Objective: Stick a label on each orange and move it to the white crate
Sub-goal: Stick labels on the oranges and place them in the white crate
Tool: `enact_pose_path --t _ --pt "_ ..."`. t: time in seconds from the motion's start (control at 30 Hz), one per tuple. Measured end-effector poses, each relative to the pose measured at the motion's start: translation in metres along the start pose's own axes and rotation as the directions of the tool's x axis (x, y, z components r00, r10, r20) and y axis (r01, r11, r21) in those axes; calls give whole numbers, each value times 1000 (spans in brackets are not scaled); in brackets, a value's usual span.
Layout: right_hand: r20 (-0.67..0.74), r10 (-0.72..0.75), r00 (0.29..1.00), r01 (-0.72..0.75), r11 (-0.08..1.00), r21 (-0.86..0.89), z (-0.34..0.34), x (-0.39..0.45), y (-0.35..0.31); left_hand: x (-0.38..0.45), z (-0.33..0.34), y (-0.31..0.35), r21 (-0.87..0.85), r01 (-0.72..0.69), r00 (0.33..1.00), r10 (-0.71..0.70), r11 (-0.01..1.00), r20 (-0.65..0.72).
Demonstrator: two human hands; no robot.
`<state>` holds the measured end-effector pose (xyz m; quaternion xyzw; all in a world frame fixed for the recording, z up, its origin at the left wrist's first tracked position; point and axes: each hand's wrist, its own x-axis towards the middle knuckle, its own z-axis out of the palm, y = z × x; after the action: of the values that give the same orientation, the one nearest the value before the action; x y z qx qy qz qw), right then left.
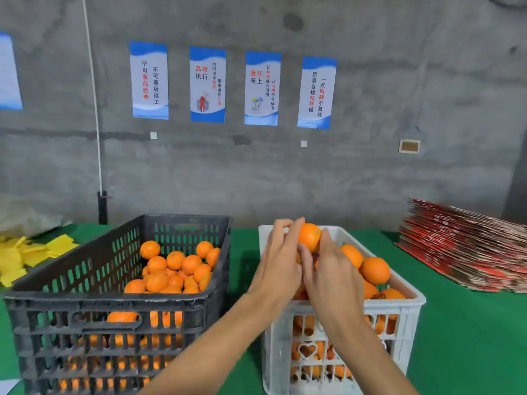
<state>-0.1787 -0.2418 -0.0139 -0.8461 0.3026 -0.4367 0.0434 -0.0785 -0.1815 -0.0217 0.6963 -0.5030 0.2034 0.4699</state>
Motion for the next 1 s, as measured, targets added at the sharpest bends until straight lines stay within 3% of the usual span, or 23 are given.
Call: enact_pose_path --t 0.1,0.2,0.33,0.43,0.5,0.6,0.73,0.83,1.0 --pt "82 79 993 -73 994 -82 1 48 21 53 17 6 142 -51 985 26 989 171" --pt "239 43 970 13 973 -229 4 67 35 80 17 -3 470 -152 961 19 870 276" --pt "196 -187 963 198 979 -40 17 63 20 88 -27 -49 625 -77 984 -42 777 174" --pt "204 -304 930 277 949 152 41 60 -21 75 -74 -101 668 47 960 -219 743 176" --pt "264 -353 898 290 924 249 64 59 -53 60 -103 -138 674 142 910 -364 725 200" --pt "356 -396 846 278 899 340 102 62 -97 36 -138 -193 716 249 781 -573 652 250" --pt "456 -426 781 292 895 337 150 76 -134 35 -161 -244 729 308 613 -713 612 340" --pt "512 -437 739 303 895 327 182 88 -151 51 -168 -280 716 342 579 -736 609 350" --pt "547 -425 721 279 901 332 229 113 -166 77 -171 -351 779 352 545 -791 518 279"
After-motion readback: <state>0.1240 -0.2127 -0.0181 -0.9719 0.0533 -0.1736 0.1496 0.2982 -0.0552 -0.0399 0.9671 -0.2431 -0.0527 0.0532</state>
